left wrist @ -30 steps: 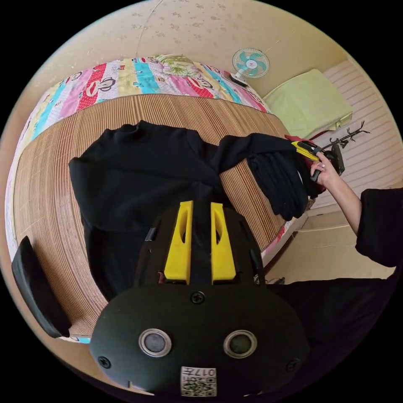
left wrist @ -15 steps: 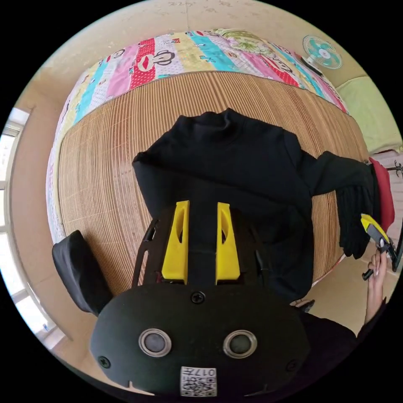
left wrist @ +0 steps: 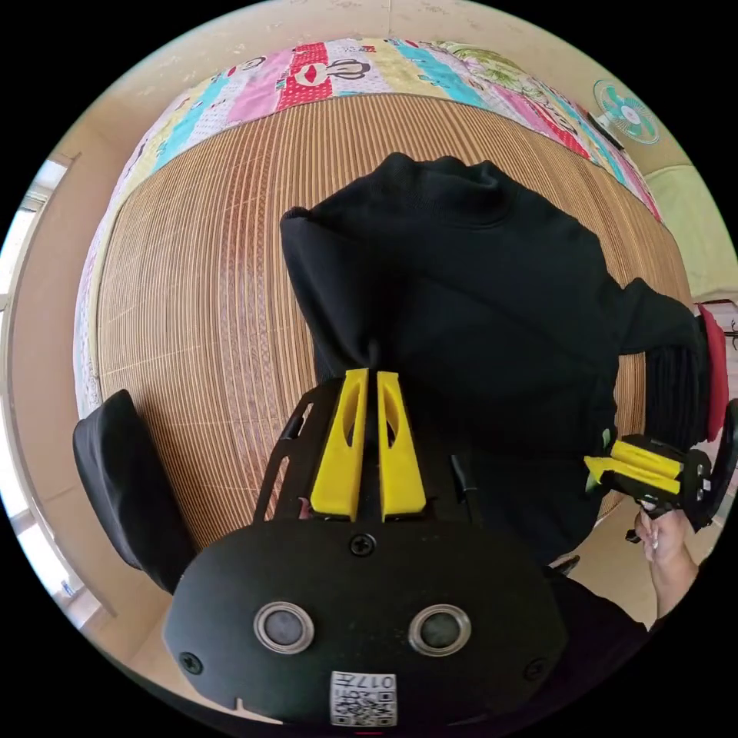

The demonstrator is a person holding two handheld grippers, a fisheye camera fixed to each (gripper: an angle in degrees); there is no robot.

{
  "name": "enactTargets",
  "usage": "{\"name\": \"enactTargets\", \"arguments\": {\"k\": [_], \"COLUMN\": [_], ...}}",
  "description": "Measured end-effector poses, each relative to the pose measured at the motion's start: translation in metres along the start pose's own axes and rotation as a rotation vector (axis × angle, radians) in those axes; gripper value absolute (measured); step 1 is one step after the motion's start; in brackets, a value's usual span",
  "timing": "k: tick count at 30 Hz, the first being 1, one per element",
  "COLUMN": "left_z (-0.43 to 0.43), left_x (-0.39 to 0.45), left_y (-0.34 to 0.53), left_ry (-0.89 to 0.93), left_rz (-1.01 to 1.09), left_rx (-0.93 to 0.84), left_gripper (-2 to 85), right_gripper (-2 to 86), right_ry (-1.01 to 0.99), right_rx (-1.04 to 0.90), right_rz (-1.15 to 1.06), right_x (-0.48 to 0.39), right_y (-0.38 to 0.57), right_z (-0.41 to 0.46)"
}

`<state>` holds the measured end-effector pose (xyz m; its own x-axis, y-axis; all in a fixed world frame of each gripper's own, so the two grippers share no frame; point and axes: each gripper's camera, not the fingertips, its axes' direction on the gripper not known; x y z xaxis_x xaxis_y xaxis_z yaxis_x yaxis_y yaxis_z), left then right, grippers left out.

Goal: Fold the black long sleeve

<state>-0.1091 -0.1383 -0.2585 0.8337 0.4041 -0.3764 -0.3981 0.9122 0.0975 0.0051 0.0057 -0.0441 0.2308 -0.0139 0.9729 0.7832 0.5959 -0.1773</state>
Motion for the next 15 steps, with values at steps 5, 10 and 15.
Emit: {"name": "enactTargets", "arguments": {"k": [5, 10, 15], "left_z": [-0.067, -0.069, -0.018], "left_x": [-0.08, -0.161, -0.179], "left_y": [0.036, 0.064, 0.064], "left_ry": [0.176, 0.426, 0.337], "left_rz": [-0.156, -0.25, -0.389], "left_rx": [0.179, 0.318, 0.209], "left_gripper": [0.2, 1.4, 6.8], "right_gripper": [3.4, 3.9, 6.4], "right_ry": [-0.393, -0.383, -0.096], "right_rx": [0.398, 0.531, 0.294], "right_rz": [-0.05, 0.079, 0.53], "right_x": [0.037, 0.127, 0.215], "right_y": [-0.005, -0.034, -0.052], "right_z": [-0.139, -0.139, -0.064]}}
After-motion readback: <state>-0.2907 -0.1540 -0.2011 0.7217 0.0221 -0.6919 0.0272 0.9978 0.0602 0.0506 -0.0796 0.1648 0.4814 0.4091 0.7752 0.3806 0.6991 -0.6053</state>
